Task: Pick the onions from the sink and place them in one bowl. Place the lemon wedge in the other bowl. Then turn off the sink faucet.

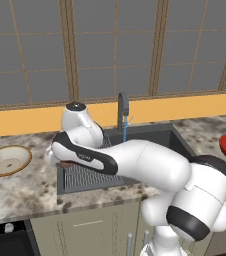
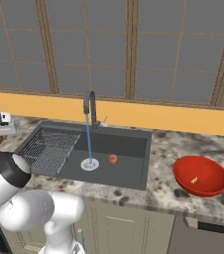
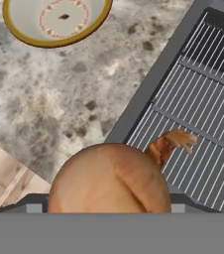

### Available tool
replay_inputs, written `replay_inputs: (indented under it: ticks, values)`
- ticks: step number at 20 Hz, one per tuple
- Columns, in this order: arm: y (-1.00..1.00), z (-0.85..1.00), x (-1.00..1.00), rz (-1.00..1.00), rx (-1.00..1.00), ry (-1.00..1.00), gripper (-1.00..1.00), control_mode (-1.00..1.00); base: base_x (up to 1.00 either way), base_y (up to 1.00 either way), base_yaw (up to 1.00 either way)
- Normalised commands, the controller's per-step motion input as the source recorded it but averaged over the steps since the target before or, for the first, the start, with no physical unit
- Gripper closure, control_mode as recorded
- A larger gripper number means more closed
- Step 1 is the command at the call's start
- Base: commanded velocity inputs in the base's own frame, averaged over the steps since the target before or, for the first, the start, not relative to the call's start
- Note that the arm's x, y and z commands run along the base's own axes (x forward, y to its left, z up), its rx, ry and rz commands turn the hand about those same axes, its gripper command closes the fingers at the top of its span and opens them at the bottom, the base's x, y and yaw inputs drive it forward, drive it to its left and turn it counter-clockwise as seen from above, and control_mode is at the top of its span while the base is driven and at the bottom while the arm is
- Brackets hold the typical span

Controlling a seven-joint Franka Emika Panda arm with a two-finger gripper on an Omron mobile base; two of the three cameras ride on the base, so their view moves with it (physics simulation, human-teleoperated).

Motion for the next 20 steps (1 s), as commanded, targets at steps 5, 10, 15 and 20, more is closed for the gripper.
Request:
replay_inputs:
  ticks: [5, 10, 15, 20]
  values:
    - [0.34, 0.0, 0.12, 0.04, 0.08, 0.0, 1.0, -1.0, 0.0, 0.0, 0.0]
    - [0.35, 0.0, 0.15, 0.03, 0.06, 0.0, 1.0, -1.0, 0.0, 0.0, 0.0]
    - [0.34, 0.0, 0.17, 0.0, 0.0, 0.0, 1.0, -1.0, 0.0, 0.0, 0.0]
    - [0.4, 0.0, 0.28, 0.0, 0.0, 0.0, 1.0, -1.0, 0.0, 0.0, 0.0]
